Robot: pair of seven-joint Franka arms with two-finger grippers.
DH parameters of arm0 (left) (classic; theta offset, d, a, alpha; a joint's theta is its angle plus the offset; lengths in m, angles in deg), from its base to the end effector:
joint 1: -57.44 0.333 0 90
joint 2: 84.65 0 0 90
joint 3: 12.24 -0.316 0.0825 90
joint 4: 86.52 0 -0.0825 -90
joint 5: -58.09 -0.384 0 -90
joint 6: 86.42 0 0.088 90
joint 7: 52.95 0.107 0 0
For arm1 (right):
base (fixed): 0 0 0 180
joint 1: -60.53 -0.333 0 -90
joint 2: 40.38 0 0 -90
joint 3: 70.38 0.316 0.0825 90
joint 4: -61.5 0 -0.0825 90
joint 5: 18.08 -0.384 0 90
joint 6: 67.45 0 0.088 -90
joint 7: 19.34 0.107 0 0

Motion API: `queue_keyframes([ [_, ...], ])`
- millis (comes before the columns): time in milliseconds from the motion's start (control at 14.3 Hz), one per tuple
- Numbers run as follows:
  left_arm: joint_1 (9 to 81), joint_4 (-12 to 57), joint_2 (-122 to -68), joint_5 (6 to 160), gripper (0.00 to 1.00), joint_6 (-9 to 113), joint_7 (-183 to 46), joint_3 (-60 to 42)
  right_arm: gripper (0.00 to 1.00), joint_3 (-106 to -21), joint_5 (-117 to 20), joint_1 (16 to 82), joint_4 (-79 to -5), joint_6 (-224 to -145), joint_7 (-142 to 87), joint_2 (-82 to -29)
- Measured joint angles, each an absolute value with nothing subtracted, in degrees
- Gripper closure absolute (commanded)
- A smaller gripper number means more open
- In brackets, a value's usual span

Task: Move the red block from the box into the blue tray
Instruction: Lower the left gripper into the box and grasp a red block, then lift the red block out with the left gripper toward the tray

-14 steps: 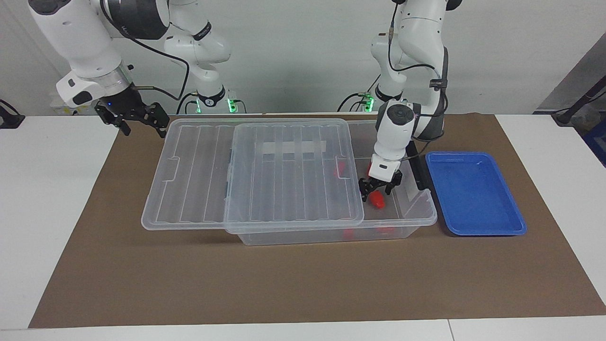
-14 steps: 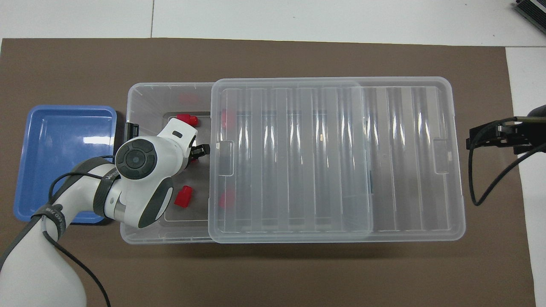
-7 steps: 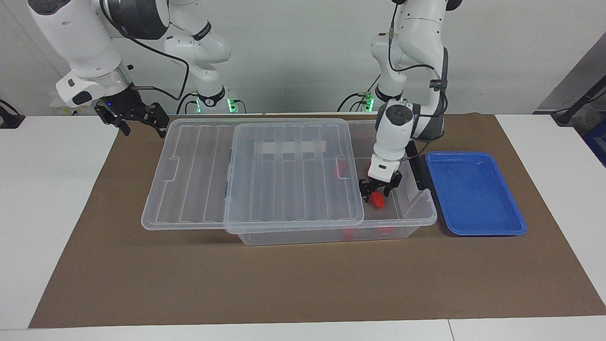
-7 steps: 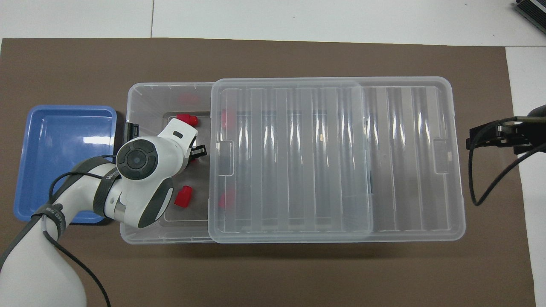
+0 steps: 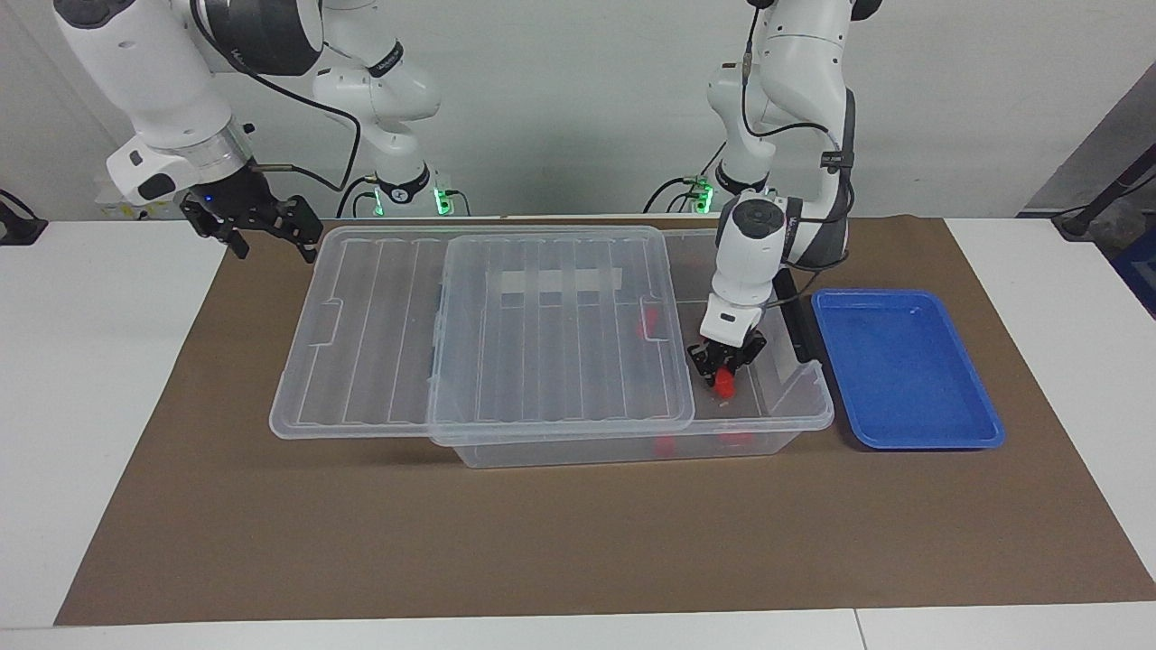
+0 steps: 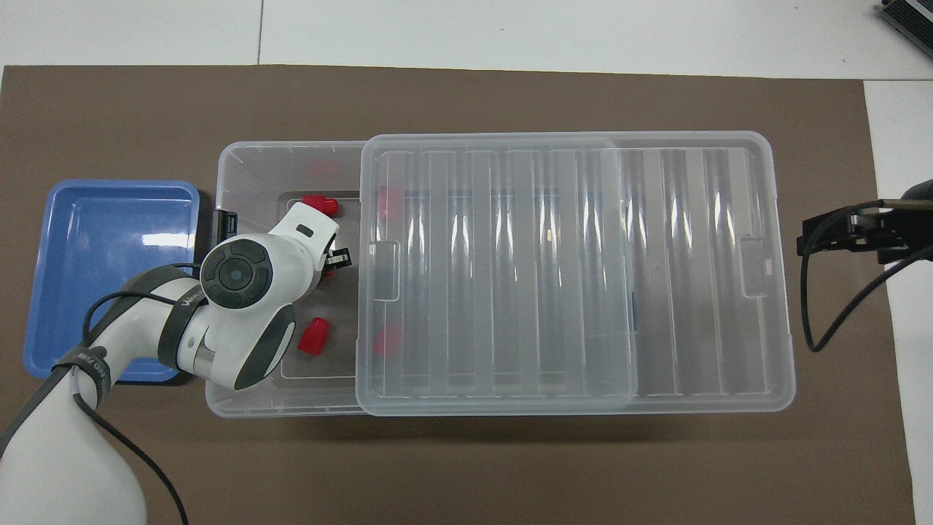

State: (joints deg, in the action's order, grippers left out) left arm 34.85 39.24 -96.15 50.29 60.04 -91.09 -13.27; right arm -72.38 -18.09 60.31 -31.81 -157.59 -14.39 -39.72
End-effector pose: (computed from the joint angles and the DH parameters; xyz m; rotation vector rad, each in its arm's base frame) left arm 0.5284 -0.2110 0.3085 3.1121 0.2828 0.2859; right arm 0.5492 -0.0172 0.6038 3.1348 -0.1843 -0.0688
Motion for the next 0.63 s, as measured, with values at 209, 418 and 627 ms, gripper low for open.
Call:
queue_keyframes([
  [209,34.85,37.28,-94.82,50.27,1.00,55.18,-91.08,-13.35,0.00,-72.37,-18.09,60.31,-31.81,-157.59,-14.39,-39.72],
  [418,34.85,33.03,-91.39,50.21,1.00,45.69,-90.91,-13.15,0.00,-72.36,-18.09,60.30,-31.81,-157.59,-14.39,-39.72],
  [627,34.84,30.57,-88.46,50.19,1.00,39.15,-89.81,-13.07,0.00,-72.31,-18.09,60.23,-32.00,-158.09,-14.39,-39.72],
])
